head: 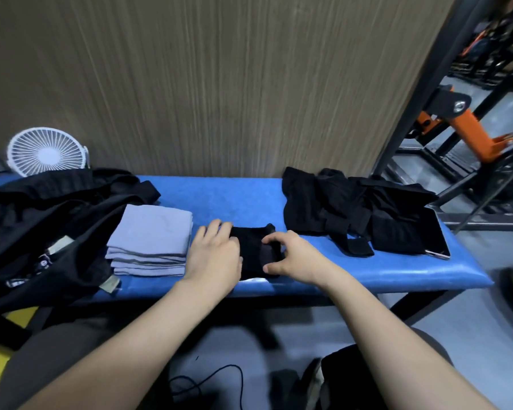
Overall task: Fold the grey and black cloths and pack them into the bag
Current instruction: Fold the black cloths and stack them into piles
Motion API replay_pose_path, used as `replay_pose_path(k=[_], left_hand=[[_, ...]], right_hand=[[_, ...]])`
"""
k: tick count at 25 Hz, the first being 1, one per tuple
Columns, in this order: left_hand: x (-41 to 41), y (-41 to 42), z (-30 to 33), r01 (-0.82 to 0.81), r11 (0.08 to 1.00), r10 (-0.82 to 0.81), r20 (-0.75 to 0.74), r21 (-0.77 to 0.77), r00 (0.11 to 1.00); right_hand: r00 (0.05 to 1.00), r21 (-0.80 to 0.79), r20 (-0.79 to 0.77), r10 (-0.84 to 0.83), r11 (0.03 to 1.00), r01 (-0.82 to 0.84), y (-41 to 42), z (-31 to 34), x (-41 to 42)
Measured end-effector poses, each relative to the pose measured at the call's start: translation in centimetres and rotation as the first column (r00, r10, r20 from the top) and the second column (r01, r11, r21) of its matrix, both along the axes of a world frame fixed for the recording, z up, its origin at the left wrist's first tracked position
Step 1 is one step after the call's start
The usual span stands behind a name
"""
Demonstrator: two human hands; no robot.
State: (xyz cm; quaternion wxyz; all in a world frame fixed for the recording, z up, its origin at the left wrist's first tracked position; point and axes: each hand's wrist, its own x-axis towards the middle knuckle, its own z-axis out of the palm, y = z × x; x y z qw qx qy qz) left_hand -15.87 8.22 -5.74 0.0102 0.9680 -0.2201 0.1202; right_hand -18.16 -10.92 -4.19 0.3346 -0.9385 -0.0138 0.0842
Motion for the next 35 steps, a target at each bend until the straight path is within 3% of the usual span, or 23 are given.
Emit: replay_pose_path(k=[10,13,18,24,27,29,32,35], left_hand=[[2.3,3.5,-1.2,-0.025,0.999,0.024,0.028,0.026,0.999],[2.3,2.9,-0.5,0.008,0.999,-0.005,0.087,-0.038,0.996],[2.4,0.1,0.9,0.056,0.976,-0.035,0.103,-0.208,0.994],[1.6,-6.2,1.4,0.192,0.918,-0.191,0.040,-0.346,0.981],[0.9,-9.6,1.2,0.242,0.884,-0.257,0.017,-0.401,0.966],[0.7,-11.6,1.0,0.264,0.865,-0.287,0.010,-0.428,0.958],[0.5,-14.0,0.5,0.297,0.851,-0.317,0.028,-0.433,0.948],[0.7,-16.5,0.2,0.364,0.843,-0.361,0.085,-0.396,0.929]], right_hand=[[0.994,0.004,0.035,0.104,0.995,-0.104,3.9,-1.1,2.9],[0.992,0.059,0.090,0.093,0.993,-0.098,2.6,-0.7,2.5],[0.974,0.144,0.211,-0.076,0.988,0.045,-1.5,-0.2,1.0],[0.877,0.245,0.344,-0.335,0.934,0.260,-8.7,0.3,-2.0],[0.798,0.159,0.422,-0.430,0.902,0.402,-13.2,-0.4,-3.8],[0.761,-0.005,0.463,-0.455,0.857,0.516,-16.3,-1.0,-4.8],[0.768,-0.241,0.419,-0.485,0.756,0.609,-19.4,-1.6,-6.0],[0.757,-0.306,0.414,-0.505,0.706,0.639,-21.1,-2.3,-6.3]])
